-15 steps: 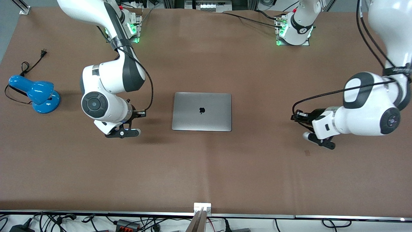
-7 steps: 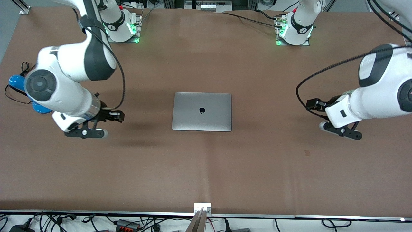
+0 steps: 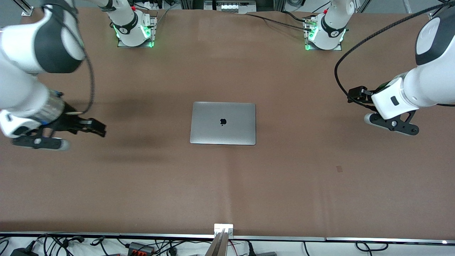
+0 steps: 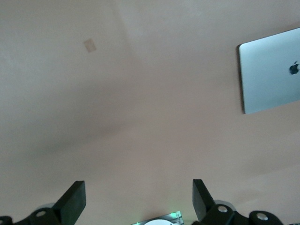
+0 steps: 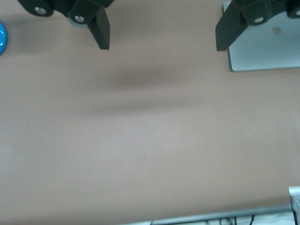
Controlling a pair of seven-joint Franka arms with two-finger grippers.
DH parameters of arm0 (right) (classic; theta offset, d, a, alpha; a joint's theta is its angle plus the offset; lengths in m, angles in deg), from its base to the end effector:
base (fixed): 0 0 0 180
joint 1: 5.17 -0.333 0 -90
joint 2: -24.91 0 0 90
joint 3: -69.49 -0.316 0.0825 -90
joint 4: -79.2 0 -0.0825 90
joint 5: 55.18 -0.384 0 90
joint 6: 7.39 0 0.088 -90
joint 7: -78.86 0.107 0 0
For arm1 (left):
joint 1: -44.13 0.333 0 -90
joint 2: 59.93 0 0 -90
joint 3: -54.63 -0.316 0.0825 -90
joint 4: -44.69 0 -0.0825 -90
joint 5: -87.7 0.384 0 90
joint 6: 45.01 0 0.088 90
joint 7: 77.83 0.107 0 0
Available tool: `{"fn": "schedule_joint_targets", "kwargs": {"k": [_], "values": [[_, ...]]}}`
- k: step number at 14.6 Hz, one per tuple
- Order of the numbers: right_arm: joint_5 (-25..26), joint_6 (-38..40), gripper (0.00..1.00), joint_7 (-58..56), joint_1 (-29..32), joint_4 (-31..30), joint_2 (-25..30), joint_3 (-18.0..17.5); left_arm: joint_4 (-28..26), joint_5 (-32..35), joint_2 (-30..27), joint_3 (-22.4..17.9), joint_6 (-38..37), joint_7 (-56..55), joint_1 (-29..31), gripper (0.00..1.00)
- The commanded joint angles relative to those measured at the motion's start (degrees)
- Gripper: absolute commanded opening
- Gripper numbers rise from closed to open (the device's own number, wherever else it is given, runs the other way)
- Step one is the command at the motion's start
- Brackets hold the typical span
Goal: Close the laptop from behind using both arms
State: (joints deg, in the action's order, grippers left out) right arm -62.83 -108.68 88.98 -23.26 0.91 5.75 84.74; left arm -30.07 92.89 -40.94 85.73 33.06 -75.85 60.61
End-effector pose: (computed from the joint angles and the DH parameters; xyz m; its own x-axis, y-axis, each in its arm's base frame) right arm 0.6627 0.0721 0.5419 0.9889 -0.1319 0.0688 -0.1280 -0.9900 -0.0591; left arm 0.6106 -0.0924 0.5586 0.9352 -0.2751 -0.2230 -0.2623 -0.9612 0.0860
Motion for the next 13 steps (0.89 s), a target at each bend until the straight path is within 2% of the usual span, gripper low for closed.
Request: {"fn": "schedule_joint_targets", "kwargs": {"k": [1,3,5,7,10,11,13], "values": [[0.70,1.09,1.00,-0.89,13.31,0.85,2.02,-10.30,4.79,3.68,0.52,0.80,-2.48,-2.41,-1.71,1.00],[3.50,1.35,1.00,-1.94,17.12,0.68,3.08,-12.78,5.15,5.69,0.52,0.63,-1.96,-8.01,-2.76,1.00],[6.14,2.31,1.00,-4.57,18.17,0.68,3.87,-12.97,4.72,7.03,-0.70,0.10,-1.52,-14.69,-3.03,1.00],[6.15,3.28,1.00,-6.68,19.15,0.59,4.22,-13.05,4.01,6.42,-1.76,-1.73,-0.64,-16.92,-3.56,1.00],[6.59,4.16,1.00,-10.91,20.03,0.07,4.57,-12.97,-1.07,0.28,-7.54,-16.29,0.85,-12.55,-11.80,1.00],[6.85,4.60,1.00,-10.82,19.77,-0.89,5.27,-12.88,-3.96,-0.17,-10.17,-18.95,0.86,-10.53,-12.60,1.00],[8.08,3.73,1.00,-10.56,19.59,-4.75,7.82,-12.97,-11.87,-0.18,-15.97,-21.51,3.30,-9.98,-14.18,1.00]]}}
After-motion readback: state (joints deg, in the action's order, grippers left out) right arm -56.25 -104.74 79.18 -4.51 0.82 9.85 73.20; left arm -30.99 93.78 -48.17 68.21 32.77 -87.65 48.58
